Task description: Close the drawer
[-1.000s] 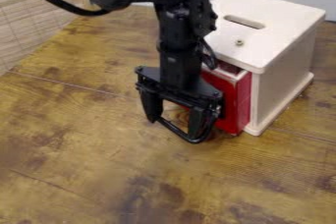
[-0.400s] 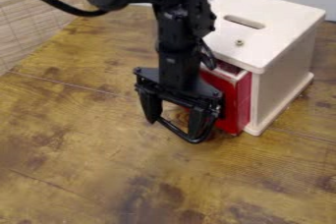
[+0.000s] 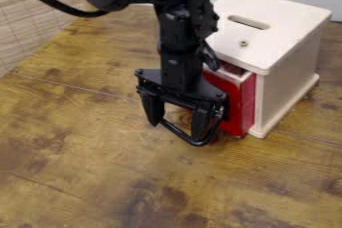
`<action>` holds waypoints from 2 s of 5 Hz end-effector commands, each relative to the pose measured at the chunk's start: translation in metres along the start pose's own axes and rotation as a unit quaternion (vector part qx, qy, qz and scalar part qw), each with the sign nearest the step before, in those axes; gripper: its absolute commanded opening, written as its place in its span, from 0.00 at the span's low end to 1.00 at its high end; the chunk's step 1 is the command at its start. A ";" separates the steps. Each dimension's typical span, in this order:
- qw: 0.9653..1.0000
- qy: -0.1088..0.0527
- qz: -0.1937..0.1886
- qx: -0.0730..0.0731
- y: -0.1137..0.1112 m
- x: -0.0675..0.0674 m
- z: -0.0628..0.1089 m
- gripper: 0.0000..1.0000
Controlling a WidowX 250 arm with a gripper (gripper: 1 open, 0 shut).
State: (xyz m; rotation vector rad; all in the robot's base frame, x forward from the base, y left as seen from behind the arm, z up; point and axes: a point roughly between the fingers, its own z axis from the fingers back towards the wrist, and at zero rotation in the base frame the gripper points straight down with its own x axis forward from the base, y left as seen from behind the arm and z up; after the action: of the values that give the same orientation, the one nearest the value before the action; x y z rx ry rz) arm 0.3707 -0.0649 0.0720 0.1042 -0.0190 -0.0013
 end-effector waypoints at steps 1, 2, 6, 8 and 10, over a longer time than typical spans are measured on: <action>0.999 0.013 0.026 0.014 0.019 -0.005 -0.013 1.00; 0.999 0.013 0.034 0.015 0.022 -0.006 -0.015 1.00; 0.998 0.014 0.063 0.020 0.031 -0.014 -0.023 1.00; 0.997 0.014 0.078 0.022 0.035 -0.016 -0.027 1.00; 0.995 0.014 0.091 0.025 0.039 -0.019 -0.032 1.00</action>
State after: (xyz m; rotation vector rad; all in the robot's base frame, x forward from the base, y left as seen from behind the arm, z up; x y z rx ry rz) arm 0.3702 -0.0522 0.0658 0.1202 -0.0928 0.1252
